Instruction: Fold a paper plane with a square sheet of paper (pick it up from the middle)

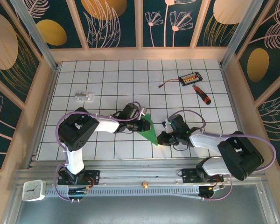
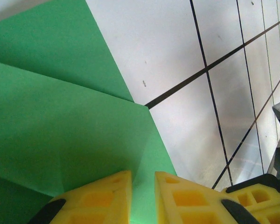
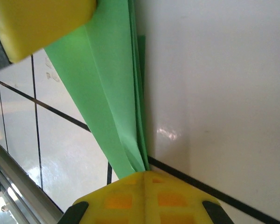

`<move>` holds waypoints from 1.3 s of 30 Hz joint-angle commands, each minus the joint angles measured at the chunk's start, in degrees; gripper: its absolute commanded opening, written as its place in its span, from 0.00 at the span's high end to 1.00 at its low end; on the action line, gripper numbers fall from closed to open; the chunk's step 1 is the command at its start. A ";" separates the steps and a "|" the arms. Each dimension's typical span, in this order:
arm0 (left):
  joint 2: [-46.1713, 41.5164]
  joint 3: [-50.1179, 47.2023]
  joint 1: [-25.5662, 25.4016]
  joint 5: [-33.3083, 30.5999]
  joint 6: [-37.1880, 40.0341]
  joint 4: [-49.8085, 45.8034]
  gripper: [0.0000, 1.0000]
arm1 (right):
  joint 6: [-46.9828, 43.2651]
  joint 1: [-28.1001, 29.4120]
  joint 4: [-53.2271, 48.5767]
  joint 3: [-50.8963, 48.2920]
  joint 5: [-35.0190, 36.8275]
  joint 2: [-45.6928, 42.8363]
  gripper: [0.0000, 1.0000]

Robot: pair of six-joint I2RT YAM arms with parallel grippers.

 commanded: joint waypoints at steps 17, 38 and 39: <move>2.45 -0.10 0.70 -3.85 1.90 -5.50 0.78 | -1.81 3.41 -1.54 3.88 -0.92 7.20 1.00; 2.48 -0.12 0.92 -4.79 2.26 -5.94 0.78 | 2.65 5.31 -5.70 -4.97 -1.09 0.65 1.00; 2.45 -0.15 0.91 -4.79 2.25 -5.90 0.78 | 2.89 5.50 -6.08 -5.00 -0.97 0.51 1.00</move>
